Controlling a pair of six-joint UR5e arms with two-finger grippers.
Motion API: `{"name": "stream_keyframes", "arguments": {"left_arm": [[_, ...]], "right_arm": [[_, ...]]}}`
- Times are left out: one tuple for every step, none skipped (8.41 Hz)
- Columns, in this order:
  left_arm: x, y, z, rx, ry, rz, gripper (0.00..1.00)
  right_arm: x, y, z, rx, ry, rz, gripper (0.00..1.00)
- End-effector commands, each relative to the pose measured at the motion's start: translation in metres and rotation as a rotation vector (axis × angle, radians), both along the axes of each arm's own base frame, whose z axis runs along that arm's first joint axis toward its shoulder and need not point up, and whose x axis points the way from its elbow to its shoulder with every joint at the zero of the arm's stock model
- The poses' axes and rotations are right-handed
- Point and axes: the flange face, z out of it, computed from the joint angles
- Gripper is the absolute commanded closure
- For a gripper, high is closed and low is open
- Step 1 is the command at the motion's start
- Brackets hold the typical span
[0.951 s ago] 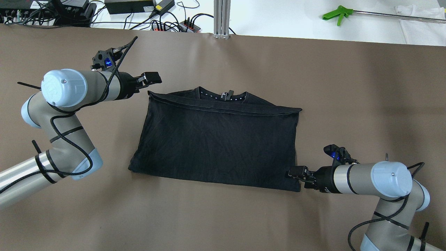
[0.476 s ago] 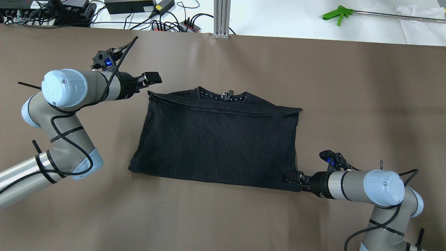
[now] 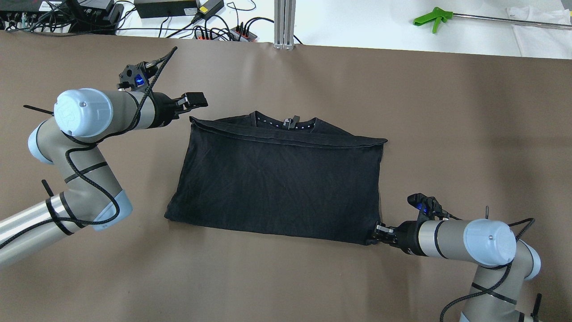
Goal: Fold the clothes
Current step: 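Grasp the folded bottom corner nearest the right gripper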
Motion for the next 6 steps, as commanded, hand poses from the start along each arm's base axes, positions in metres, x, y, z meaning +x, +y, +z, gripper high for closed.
{"name": "stream_keyframes", "arguments": {"left_arm": [[0.000, 0.000, 0.000, -0.001, -0.001, 0.000, 0.00], [0.000, 0.000, 0.000, -0.001, -0.001, 0.000, 0.00], [0.000, 0.000, 0.002, -0.002, -0.004, 0.000, 0.00], [0.000, -0.001, 0.002, -0.002, -0.004, -0.001, 0.00], [0.000, -0.001, 0.002, -0.002, -0.004, -0.001, 0.00], [-0.001, -0.001, 0.005, -0.003, -0.009, 0.000, 0.00]], "right_arm": [[0.000, -0.001, -0.009, -0.005, 0.001, 0.001, 1.00], [0.004, 0.003, -0.020, -0.022, -0.020, 0.004, 1.00], [0.003, 0.013, -0.036, -0.029, -0.045, -0.019, 1.00], [-0.004, 0.037, -0.055, -0.028, -0.079, -0.083, 1.00], [-0.012, 0.057, -0.066, -0.052, -0.103, -0.118, 1.00], [-0.021, 0.081, -0.079, -0.082, -0.128, -0.149, 1.00]]}}
